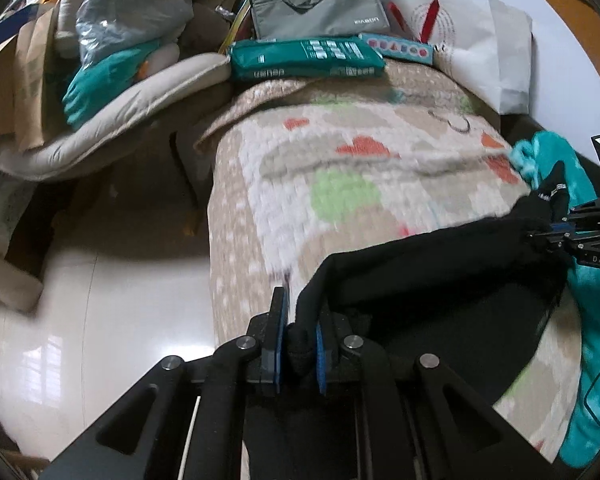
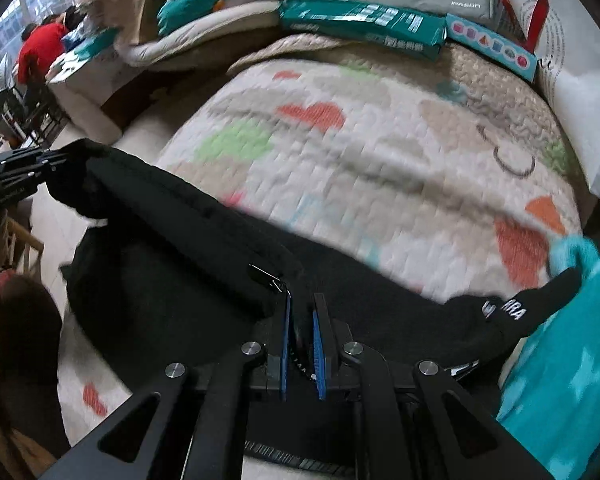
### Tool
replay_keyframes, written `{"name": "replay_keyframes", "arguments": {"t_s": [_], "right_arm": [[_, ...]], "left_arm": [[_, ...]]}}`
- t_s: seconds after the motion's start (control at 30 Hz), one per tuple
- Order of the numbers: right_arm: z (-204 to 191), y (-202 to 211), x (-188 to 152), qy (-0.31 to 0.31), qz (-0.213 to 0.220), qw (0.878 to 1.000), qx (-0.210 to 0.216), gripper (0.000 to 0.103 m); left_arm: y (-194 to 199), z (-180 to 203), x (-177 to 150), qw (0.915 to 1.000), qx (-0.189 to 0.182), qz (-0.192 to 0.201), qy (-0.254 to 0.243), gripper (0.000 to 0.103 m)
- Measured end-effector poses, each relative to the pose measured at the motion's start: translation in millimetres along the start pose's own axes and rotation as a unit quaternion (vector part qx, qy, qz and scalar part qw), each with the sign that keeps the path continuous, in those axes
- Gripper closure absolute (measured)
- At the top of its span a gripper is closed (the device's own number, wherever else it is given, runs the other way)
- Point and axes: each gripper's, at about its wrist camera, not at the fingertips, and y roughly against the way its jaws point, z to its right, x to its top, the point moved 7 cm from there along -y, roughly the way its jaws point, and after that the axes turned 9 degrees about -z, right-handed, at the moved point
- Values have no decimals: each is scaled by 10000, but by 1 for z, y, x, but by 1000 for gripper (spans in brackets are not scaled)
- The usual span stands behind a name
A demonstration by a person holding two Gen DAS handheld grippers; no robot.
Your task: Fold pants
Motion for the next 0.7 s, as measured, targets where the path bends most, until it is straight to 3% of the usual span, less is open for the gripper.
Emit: {"name": "replay_keyframes", "arguments": {"t_s": [0.13,0.23,0.43,0.53,0.63,0.7], "right_arm": [[-20,-9,-42,131,-270,9995,-26,92],[-33,-15,-67,225,-473,9986,-34,92],[-47,-30,-102,337,-858,9955,-205,89],[-47,-34,-113,348,-1101,9929,-279,82],[-47,-32,-122,393,-1214,9910,-397,66],[-46,-21,-125,392,-1142,9915,-486,56]], "left_arm": [[-2,12,-40,9991,246,-307,-142,91],[-12,22,-66,9945,570,-766,-422,91],[-20,37,-108,9726,1457,-1382,-1173,89],[-11,32,-124,9706,1443,-1544,-1155,88],[4,22,-135,9760,1171,-1598,-910,83],[14,8,-142,9767,1205,-1632,-705,82]]}}
